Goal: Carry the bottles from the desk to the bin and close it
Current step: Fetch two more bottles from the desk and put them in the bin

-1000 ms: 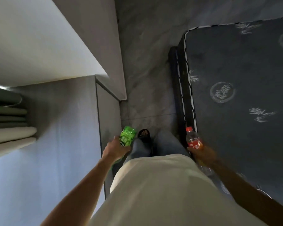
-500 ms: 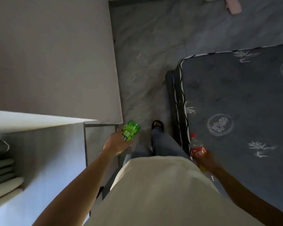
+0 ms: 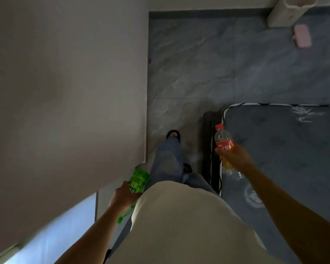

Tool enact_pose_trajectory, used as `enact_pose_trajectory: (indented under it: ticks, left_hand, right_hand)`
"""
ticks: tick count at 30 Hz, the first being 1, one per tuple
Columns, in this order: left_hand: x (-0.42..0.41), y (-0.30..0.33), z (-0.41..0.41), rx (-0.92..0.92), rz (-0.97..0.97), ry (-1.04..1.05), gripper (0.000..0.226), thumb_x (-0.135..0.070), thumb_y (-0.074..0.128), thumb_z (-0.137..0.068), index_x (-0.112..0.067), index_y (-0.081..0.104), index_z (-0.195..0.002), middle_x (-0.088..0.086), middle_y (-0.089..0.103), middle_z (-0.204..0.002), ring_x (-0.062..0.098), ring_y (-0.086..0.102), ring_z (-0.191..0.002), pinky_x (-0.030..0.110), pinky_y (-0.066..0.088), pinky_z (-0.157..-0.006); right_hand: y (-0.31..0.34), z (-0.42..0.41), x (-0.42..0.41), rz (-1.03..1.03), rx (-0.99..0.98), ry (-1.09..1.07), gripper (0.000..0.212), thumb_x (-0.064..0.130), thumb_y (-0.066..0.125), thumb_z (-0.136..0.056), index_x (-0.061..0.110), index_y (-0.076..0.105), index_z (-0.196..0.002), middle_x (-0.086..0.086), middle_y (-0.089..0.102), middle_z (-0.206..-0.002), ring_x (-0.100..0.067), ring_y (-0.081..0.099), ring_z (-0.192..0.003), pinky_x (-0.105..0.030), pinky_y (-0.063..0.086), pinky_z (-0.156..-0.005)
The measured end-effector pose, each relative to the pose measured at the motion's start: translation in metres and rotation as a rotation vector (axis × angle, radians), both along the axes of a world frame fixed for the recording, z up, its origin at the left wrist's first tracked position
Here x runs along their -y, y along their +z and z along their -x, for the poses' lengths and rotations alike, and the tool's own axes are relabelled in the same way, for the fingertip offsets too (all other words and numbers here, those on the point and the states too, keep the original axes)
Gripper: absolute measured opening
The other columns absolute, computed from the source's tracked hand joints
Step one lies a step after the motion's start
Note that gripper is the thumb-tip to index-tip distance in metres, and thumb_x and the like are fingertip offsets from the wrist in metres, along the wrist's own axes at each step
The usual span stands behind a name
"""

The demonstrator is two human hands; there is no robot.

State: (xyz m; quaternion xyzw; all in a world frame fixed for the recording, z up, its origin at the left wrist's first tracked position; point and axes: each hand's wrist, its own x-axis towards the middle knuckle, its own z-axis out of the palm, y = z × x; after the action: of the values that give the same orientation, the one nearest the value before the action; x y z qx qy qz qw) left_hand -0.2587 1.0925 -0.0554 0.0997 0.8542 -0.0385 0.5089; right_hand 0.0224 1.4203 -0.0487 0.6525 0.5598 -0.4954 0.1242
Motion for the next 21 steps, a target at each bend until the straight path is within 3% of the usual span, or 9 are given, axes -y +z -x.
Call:
enact_pose_trajectory:
  ticks: [6, 10, 13, 15, 17, 21]
  left_hand:
    - [-0.117, -0.003, 0.064, 0.021, -0.06, -0.015, 0.069, -0.047, 0.082, -0.076, -0.013, 0.051, -0.127, 0.017, 0.069, -0.118, 0.033, 0.07, -0.099, 0.037, 0.057, -0.083]
    - [-0.222, 0.002, 0.099, 0.069, -0.168, -0.081, 0.076, -0.051, 0.08, -0.076, -0.011, 0.051, -0.133, 0.015, 0.066, -0.123, 0.031, 0.067, -0.103, 0.039, 0.056, -0.09]
    - [-0.306, 0.01, 0.115, 0.084, -0.277, -0.167, 0.078, -0.063, 0.074, -0.065, -0.016, 0.053, -0.125, 0.007, 0.066, -0.112, 0.028, 0.067, -0.097, 0.039, 0.057, -0.082]
    - [-0.358, 0.014, 0.122, 0.07, -0.346, -0.237, 0.057, -0.064, 0.069, -0.061, -0.032, 0.054, -0.105, -0.001, 0.063, -0.097, 0.022, 0.064, -0.084, 0.031, 0.05, -0.066]
    - [-0.41, 0.014, 0.127, 0.064, -0.388, -0.275, 0.042, -0.06, 0.068, -0.06, -0.034, 0.048, -0.086, -0.01, 0.059, -0.082, 0.018, 0.062, -0.077, 0.027, 0.043, -0.059]
    - [-0.501, 0.012, 0.135, 0.068, -0.405, -0.383, 0.04, -0.051, 0.074, -0.066, -0.037, 0.046, -0.092, -0.011, 0.056, -0.08, 0.021, 0.063, -0.08, 0.028, 0.046, -0.063]
  right_hand:
    - [-0.006, 0.031, -0.056, 0.025, 0.024, -0.039, 0.038, 0.041, 0.078, -0.081, 0.014, 0.066, -0.106, -0.015, 0.071, -0.096, -0.036, 0.07, -0.094, -0.053, 0.056, -0.09]
    - [0.0, 0.024, -0.077, 0.086, 0.108, 0.017, 0.066, 0.058, 0.068, -0.083, 0.02, 0.053, -0.135, 0.002, 0.062, -0.113, -0.027, 0.063, -0.107, -0.034, 0.047, -0.089]
    - [-0.003, 0.015, -0.091, 0.095, 0.204, -0.071, 0.057, 0.057, 0.071, -0.082, 0.013, 0.065, -0.118, -0.009, 0.068, -0.102, -0.028, 0.064, -0.092, -0.037, 0.049, -0.086]
    - [-0.009, 0.008, -0.103, 0.136, 0.203, -0.119, 0.052, 0.052, 0.072, -0.082, 0.008, 0.069, -0.11, -0.015, 0.071, -0.1, -0.031, 0.067, -0.092, -0.045, 0.053, -0.09]
    - [-0.014, 0.003, -0.12, 0.184, 0.189, -0.157, 0.049, 0.048, 0.073, -0.084, 0.006, 0.069, -0.109, -0.02, 0.072, -0.102, -0.036, 0.069, -0.095, -0.053, 0.054, -0.093]
    - [-0.023, 0.005, -0.172, 0.193, 0.185, -0.238, 0.05, 0.048, 0.074, -0.083, 0.006, 0.07, -0.11, -0.019, 0.072, -0.102, -0.036, 0.068, -0.098, -0.051, 0.053, -0.094]
